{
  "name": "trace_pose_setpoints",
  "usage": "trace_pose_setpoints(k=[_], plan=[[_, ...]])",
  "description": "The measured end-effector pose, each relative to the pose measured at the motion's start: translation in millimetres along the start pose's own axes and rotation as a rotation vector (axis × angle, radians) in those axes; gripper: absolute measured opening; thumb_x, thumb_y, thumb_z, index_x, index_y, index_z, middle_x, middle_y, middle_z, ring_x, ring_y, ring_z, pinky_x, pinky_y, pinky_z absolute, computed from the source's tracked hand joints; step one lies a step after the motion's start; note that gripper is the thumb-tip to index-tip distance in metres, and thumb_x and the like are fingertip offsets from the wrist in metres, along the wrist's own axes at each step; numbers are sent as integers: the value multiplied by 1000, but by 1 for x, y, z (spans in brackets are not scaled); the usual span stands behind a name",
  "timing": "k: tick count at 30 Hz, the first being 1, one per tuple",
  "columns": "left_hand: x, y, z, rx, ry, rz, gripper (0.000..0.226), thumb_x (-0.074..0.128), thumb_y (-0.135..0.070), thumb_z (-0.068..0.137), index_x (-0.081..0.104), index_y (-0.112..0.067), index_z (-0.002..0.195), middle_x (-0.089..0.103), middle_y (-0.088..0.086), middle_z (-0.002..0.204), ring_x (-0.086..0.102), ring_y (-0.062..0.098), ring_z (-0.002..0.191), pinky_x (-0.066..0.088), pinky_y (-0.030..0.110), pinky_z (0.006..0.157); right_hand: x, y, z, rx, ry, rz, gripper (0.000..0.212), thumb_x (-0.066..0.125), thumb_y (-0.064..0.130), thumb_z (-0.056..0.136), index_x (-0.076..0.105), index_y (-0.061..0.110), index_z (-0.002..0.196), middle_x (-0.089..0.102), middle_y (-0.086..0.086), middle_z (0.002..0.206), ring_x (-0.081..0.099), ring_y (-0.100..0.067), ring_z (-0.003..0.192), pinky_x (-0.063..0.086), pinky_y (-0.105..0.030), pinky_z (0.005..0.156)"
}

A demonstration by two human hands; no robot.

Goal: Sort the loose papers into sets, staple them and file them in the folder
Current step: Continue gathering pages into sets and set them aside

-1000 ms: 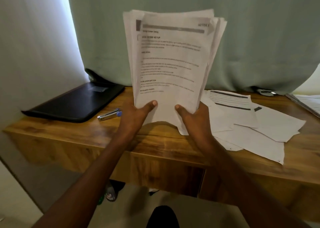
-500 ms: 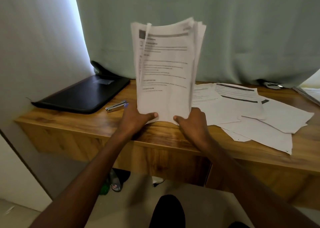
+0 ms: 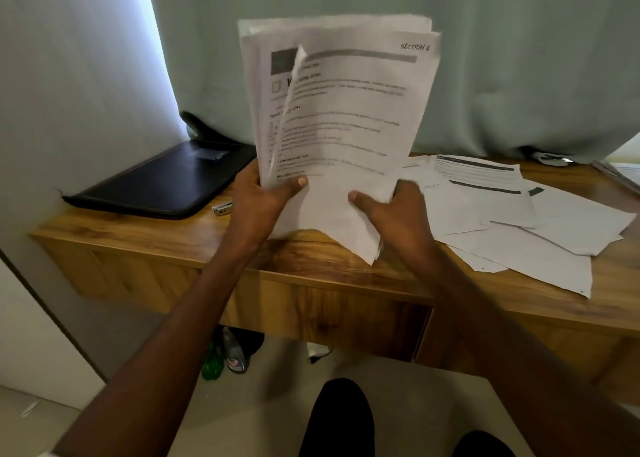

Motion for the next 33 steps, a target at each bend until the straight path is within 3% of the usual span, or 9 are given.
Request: trace_pose_setpoints(k=[2, 5, 11, 14, 18, 22, 25, 27, 33], plan=[[0, -10, 0, 61, -26, -12, 35, 81, -9, 87, 66, -24, 114, 76, -17, 105, 71, 8, 106, 60, 23, 81, 1, 17, 0, -75, -51, -10, 43, 80, 30, 88, 68, 17, 127, 64, 17, 113, 59, 16, 74, 42, 3, 56], [-2, -21, 3, 107, -52, -35, 36, 81, -17, 88, 65, -23, 120, 75, -7, 112, 71, 14, 110, 62, 29, 83, 6, 27, -8, -162, -119, -35, 43, 78, 34, 90, 67, 18, 129, 69, 7, 124, 62, 3, 93, 42, 5, 60], [1, 30, -13, -164, -2, 50, 39, 81, -21, 89, 64, -28, 123, 71, -16, 110, 70, -2, 96, 57, 15, 70, 26, 3, -9, -89, 19, -288, 46, 76, 33, 92, 65, 10, 131, 69, -6, 130, 68, -27, 116, 48, -20, 79], [-5, 28, -12, -111, -69, 56, 41, 80, -21, 90, 66, -22, 129, 72, -10, 118, 71, 4, 105, 60, 19, 77, 22, 12, 0, -148, -22, -286, 45, 76, 33, 91, 68, 10, 129, 71, -6, 128, 70, -27, 113, 46, -15, 75], [-2, 28, -10, -96, -25, 140, 39, 79, -21, 92, 64, -27, 127, 69, -19, 112, 67, -13, 96, 55, 9, 70, 30, 4, 2, -142, 38, -333, 47, 74, 33, 93, 65, 8, 131, 69, -8, 131, 68, -29, 116, 53, -23, 80], [-2, 31, -14, -44, -19, 246, 46, 78, -21, 92, 62, -18, 135, 69, 2, 130, 66, 7, 113, 59, 28, 88, 28, -7, 6, -75, 28, -292, 47, 77, 31, 91, 66, 8, 130, 69, -8, 130, 68, -27, 114, 40, -10, 65], [-1, 31, -12, -9, -19, 264, 43, 78, -27, 92, 64, -22, 133, 70, -2, 126, 67, 3, 109, 57, 16, 82, 24, -7, 8, -98, -12, -255, 46, 78, 31, 89, 68, 7, 128, 71, -8, 126, 69, -18, 108, 42, -8, 66], [-2, 38, -10, -65, 9, 346, 46, 77, -28, 93, 63, -14, 134, 70, 2, 127, 67, 11, 111, 53, 10, 74, 30, -16, 9, -43, 67, -300, 49, 77, 31, 91, 65, 7, 131, 69, -9, 130, 68, -25, 114, 47, -18, 74], [-4, 37, -9, -22, 32, 404, 48, 78, -27, 92, 62, -13, 135, 69, 4, 128, 66, 15, 114, 59, 39, 94, 26, -26, 15, -6, 86, -323, 55, 79, 34, 89, 62, 8, 134, 67, -9, 133, 66, -29, 117, 49, -22, 79]])
Point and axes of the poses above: each hand's wrist, its own z-axis towards the middle knuckle, its own x-axis out of the palm, y = z × x, the point moved 7 cm from there along z, towards the middle knuckle
